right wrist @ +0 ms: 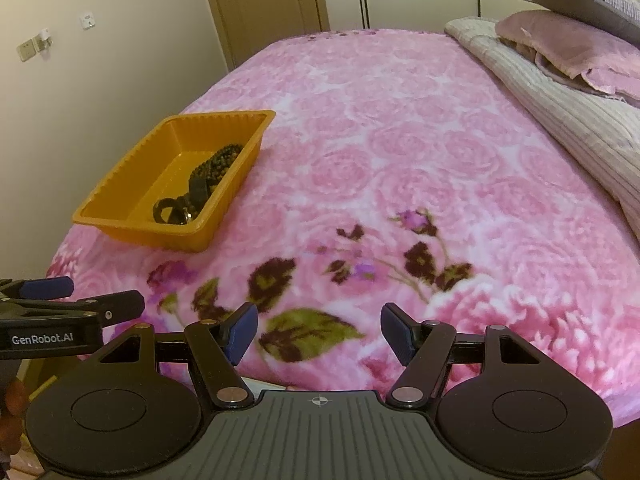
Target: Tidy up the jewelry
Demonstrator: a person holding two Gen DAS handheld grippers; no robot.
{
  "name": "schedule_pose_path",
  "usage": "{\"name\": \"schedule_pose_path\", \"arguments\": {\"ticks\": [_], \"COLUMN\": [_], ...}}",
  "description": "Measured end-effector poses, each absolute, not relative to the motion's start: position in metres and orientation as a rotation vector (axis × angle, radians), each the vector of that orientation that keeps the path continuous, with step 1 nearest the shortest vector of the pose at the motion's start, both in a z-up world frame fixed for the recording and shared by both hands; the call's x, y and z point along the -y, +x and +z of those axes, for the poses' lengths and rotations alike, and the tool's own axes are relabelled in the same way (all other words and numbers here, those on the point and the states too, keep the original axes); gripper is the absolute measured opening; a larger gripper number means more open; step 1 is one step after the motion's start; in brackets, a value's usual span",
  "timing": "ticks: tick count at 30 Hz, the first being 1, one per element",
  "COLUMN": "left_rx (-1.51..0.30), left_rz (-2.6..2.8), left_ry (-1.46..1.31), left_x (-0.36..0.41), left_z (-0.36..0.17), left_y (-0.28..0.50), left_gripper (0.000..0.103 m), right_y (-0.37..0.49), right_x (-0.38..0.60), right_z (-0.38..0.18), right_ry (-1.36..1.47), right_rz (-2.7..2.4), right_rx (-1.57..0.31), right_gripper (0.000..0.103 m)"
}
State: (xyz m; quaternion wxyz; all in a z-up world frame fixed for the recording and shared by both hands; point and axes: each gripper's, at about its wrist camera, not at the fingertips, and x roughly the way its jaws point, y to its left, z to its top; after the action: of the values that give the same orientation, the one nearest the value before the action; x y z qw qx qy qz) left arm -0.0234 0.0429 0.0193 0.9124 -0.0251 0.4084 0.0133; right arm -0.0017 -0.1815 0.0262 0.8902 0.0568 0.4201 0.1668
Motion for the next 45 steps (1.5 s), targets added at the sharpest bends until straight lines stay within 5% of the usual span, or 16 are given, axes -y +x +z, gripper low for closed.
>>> {"name": "schedule_pose_path", "arguments": {"ticks": [45], "left_rx": [-0.844], "left_rz": [0.005], "left_ry": [-0.041], "left_x": [-0.0364], "left_z": [0.0188], "left_y": [-0.0197], "left_gripper": [0.103], "right_y": [0.0008], "right_x": [0.1811], "right_z": [0.0246], "right_ry": [0.113], "right_rz": [0.350], "right_rx": [-0.874], "right_gripper": [0.068]}}
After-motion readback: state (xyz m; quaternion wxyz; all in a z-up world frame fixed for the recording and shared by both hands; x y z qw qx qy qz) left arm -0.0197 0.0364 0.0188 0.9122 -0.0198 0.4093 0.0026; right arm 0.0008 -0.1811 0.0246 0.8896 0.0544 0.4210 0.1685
